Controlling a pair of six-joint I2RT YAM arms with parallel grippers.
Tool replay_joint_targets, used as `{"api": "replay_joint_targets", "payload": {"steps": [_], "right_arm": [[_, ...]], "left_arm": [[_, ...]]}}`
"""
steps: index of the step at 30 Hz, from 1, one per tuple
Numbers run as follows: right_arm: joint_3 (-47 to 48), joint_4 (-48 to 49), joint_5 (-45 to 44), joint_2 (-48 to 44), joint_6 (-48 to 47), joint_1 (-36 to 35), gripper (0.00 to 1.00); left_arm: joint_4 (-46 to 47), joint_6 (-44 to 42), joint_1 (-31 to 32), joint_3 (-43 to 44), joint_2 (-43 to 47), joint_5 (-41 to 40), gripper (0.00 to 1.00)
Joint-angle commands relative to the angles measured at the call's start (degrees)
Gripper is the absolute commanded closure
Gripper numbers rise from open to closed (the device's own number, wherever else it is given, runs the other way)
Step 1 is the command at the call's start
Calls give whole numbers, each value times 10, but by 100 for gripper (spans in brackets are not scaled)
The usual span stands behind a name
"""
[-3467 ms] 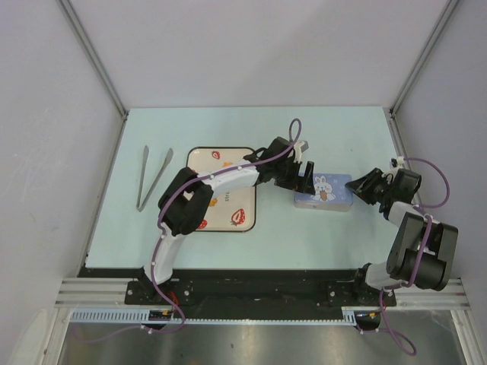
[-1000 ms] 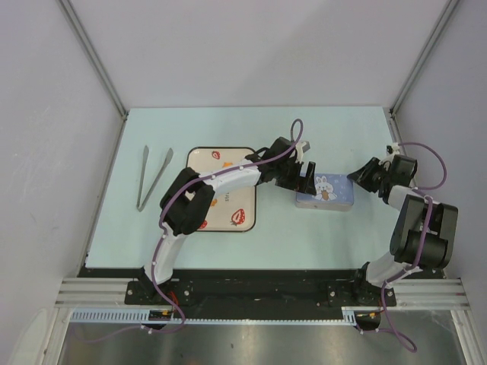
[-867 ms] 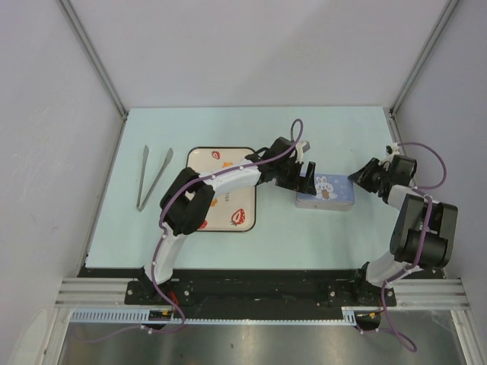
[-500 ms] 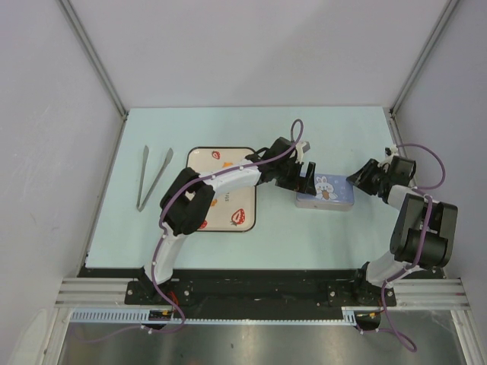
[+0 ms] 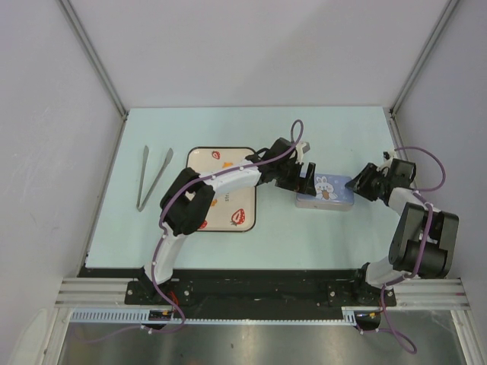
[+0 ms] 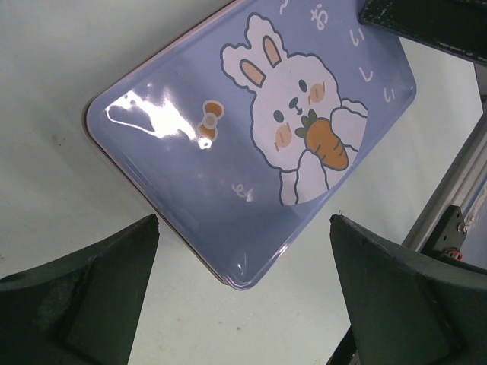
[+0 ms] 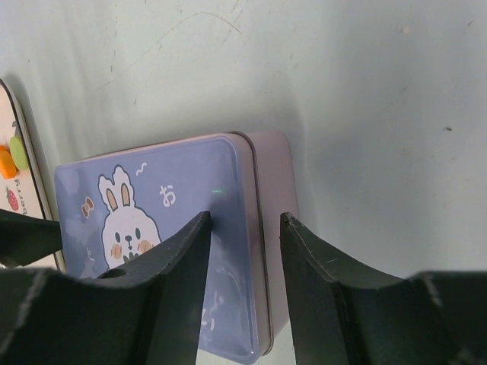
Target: Pack the cookies
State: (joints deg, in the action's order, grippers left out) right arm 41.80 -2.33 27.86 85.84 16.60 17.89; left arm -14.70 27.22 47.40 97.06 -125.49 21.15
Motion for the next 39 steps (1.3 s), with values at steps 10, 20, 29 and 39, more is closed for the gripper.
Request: {"api": "replay_joint_targets", "payload": {"steps": [10,20,29,39], "right_arm": [[-3,-58,-3,-30,-53,0,54],[8,-109,-2,-21,-96,16,57],[8,-129,17,-33,-118,29,57],[7,-124,19,-27,-119,31,57]], "left_arm": [[12,23,12,-57,53,-21,2],[0,24,26,-46,44,-29,3],[-2,25,28,-41,53,-19,3],[4,27,28,-55,91,-11,3]]}}
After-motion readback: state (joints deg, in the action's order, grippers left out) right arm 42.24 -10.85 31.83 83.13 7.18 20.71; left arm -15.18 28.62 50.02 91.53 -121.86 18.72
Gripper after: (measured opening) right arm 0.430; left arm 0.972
